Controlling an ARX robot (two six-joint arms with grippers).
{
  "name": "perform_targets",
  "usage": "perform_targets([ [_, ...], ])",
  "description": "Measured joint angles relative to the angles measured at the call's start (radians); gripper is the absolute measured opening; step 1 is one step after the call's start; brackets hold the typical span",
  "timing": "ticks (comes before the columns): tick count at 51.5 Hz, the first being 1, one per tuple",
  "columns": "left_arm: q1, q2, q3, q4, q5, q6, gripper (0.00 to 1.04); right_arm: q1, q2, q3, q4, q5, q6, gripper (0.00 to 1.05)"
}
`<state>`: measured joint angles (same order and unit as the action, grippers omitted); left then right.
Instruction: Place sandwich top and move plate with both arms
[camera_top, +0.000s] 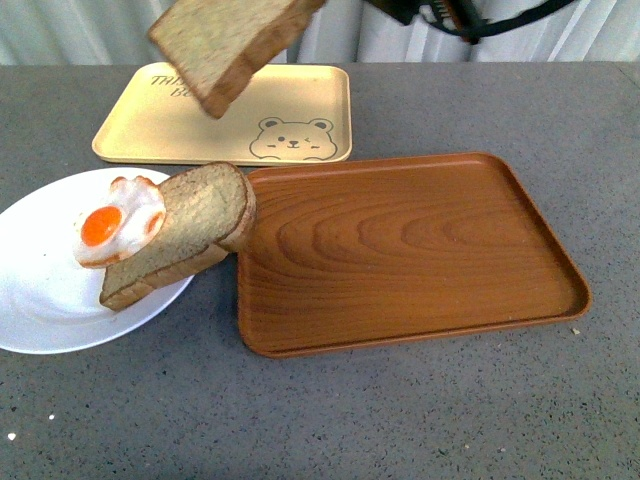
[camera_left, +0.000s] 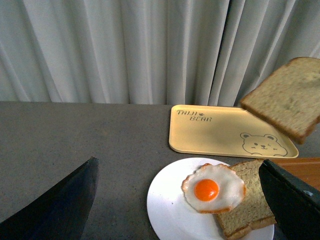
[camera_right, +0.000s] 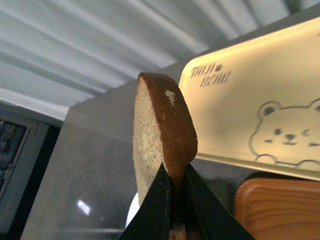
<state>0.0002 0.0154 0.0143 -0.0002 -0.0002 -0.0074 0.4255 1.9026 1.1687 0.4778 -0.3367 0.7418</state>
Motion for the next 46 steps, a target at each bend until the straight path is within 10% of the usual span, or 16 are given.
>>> perform_targets([
  [33, 0.0, 0.0, 0.0, 0.0, 0.0, 0.0, 0.96, 0.216, 0.222, 0.04, -0.074, 0.026, 0.053, 0.02],
  [46, 0.0, 0.0, 0.0, 0.0, 0.0, 0.0, 0.96, 0.171, 0.125, -0.051, -0.066, 0.067, 0.017, 0.56],
])
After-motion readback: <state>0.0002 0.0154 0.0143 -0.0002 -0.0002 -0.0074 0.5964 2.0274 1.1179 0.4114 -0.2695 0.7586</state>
